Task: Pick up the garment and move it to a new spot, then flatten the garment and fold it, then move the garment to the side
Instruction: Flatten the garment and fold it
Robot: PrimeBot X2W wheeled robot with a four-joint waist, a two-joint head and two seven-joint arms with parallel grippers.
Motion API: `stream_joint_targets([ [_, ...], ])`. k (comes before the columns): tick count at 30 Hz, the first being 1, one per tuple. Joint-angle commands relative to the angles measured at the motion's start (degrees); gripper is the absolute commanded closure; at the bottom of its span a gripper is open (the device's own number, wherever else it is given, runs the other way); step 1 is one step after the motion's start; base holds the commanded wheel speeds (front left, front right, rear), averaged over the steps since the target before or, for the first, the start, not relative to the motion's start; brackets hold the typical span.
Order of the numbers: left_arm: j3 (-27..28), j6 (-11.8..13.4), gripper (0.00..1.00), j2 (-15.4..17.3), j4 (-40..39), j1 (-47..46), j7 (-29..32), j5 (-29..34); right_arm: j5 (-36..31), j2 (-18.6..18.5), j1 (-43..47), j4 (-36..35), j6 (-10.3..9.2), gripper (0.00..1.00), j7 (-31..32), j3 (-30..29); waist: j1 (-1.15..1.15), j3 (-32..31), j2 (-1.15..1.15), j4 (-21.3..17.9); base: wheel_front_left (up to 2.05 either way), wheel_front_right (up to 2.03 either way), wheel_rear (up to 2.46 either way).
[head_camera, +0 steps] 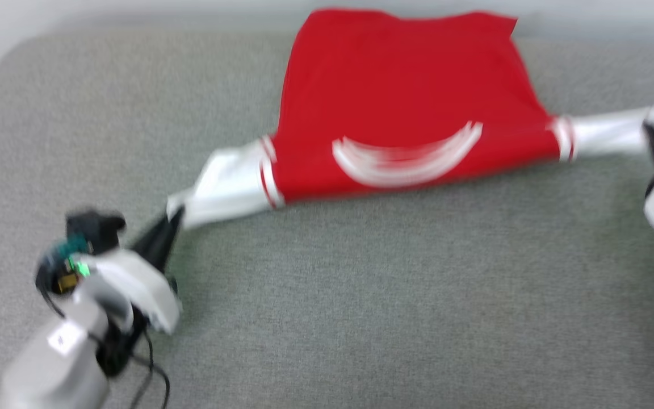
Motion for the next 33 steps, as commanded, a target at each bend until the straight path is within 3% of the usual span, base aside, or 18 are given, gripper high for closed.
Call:
stream_joint_targets([
  [1, -0.4, 0.6, 1.0, 0.4, -0.8, 3.3, 0.4, -0.6, 1.9, -1.5, 4.5, -2.1, -0.1, 1.0, 0.6, 1.3, 0.02, -3.1, -0.01, -0.7, 0.0, 0.0, 0.0],
  [9, -2.3, 1.9, 1.0, 1.2, -4.1, 14.6, 2.0, -2.9, 8.2, -7.7, 21.0, -9.9, -0.1, 1.0, 3.9, 9.6, 0.02, -7.5, -0.01, -1.5, 0.0, 0.0, 0.0],
  [17, -3.1, 4.2, 1.0, 3.8, -9.7, 23.8, 3.5, -4.7, 13.9, -12.6, 31.6, -14.0, -0.1, 1.0, 6.5, 14.3, 0.02, -12.1, -0.01, -2.5, 0.0, 0.0, 0.0],
  [23, -3.9, 6.2, 1.0, 6.4, -16.4, 30.7, 6.4, -6.6, 17.7, -15.6, 38.5, -16.8, -0.1, 1.0, 8.9, 15.9, 0.02, -14.1, -0.01, -2.9, 0.0, 0.0, 0.0],
  [30, -4.0, 9.1, 1.0, 8.1, -23.0, 34.1, 7.9, -7.1, 19.0, -16.4, 42.6, -18.3, -0.1, 1.0, 9.1, 15.8, 0.02, -14.3, -0.01, -2.7, 0.0, 0.0, 0.0],
  [31, -3.7, 9.9, 1.0, 8.4, -24.6, 34.2, 8.0, -7.0, 19.2, -16.3, 42.8, -18.5, -0.1, 0.78, 9.3, 15.5, 0.02, -14.1, -0.01, -2.7, 0.0, 0.0, 0.0],
  [32, -3.7, 10.2, 1.0, 8.4, -25.2, 34.1, 8.1, -6.8, 19.2, -16.3, 42.4, -18.7, -0.1, 0.06, 9.2, 15.2, 0.02, -14.0, -0.01, -2.6, 0.0, 0.0, 0.0],
  [33, -3.7, 10.5, 1.0, 8.4, -26.1, 33.9, 8.1, -6.7, 19.6, -16.3, 42.0, -18.9, -0.1, 0.0, 9.4, 14.9, 0.02, -13.8, -0.01, -2.6, 0.0, 0.0, 0.0],
])
